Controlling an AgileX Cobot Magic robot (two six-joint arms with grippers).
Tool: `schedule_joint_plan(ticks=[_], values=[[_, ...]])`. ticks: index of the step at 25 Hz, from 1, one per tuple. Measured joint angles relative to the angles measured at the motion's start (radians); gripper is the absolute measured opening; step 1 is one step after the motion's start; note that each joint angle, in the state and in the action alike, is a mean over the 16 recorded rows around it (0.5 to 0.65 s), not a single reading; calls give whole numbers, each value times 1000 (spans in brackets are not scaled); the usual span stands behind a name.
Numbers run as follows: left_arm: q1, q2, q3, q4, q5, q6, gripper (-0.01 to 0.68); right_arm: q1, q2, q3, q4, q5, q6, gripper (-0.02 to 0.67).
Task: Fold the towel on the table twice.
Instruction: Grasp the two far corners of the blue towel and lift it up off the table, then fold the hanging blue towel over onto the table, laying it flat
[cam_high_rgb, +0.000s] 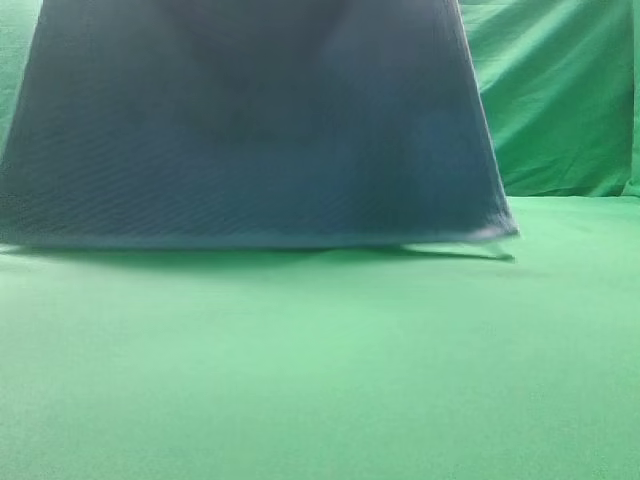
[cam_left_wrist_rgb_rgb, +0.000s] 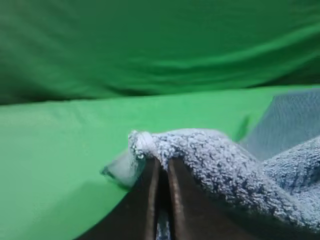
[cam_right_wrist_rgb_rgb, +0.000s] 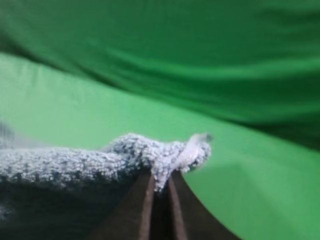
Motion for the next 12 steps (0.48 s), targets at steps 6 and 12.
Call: schedule_joint_plan(ticks=[6, 12], values=[[0, 4, -59, 3, 0, -1, 0, -7, -3, -72, -37, 21, -16, 0], [0, -16, 24, -4, 1, -3, 0, -13, -16, -26, -60, 100, -22, 0]])
